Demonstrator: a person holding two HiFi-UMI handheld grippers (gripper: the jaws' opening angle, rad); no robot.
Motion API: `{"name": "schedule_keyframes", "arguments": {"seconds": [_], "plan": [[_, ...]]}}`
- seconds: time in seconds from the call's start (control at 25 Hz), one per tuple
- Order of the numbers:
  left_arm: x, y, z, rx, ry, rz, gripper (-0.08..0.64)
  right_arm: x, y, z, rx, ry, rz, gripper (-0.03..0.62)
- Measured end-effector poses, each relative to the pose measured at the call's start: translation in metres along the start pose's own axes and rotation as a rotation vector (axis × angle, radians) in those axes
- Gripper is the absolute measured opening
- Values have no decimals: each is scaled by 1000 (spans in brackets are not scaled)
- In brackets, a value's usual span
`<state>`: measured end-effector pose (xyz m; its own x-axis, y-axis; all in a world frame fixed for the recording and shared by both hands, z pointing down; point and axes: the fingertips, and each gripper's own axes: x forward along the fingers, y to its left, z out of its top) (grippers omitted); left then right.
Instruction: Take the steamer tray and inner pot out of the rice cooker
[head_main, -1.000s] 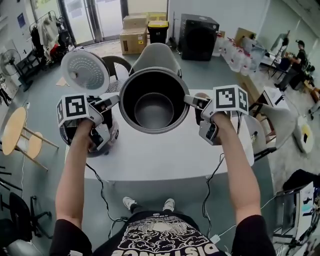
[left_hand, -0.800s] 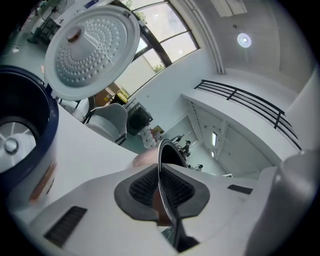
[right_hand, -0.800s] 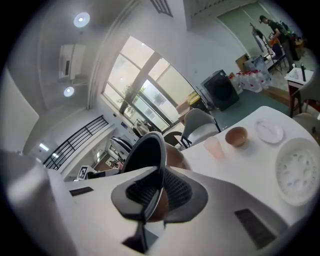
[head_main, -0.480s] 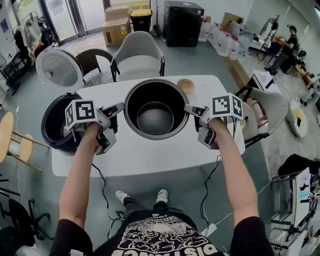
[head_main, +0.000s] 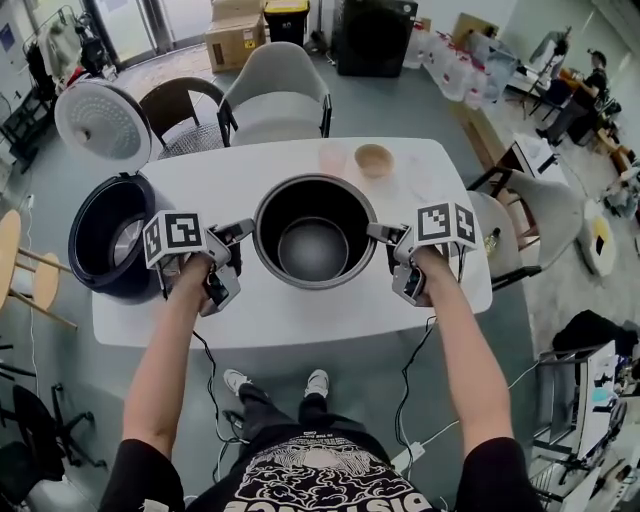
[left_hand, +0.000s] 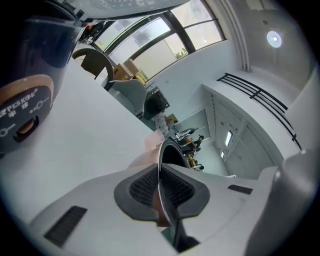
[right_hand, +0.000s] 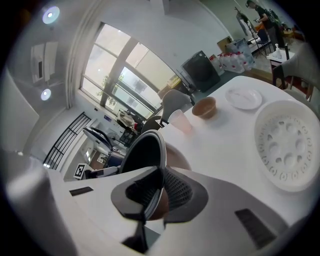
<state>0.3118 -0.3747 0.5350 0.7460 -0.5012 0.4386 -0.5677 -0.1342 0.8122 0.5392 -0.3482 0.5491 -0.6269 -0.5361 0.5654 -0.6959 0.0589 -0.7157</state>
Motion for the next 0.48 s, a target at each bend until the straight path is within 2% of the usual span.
{"name": "schedule_keyframes", "arguments": {"seconds": [0.32, 0.48], "plan": [[20, 35, -14, -41, 21, 31, 26, 26, -29, -8, 2, 45, -41, 52], [25, 38, -12, -49, 5, 18, 26, 30, -33, -6, 14, 37, -21, 52]]}}
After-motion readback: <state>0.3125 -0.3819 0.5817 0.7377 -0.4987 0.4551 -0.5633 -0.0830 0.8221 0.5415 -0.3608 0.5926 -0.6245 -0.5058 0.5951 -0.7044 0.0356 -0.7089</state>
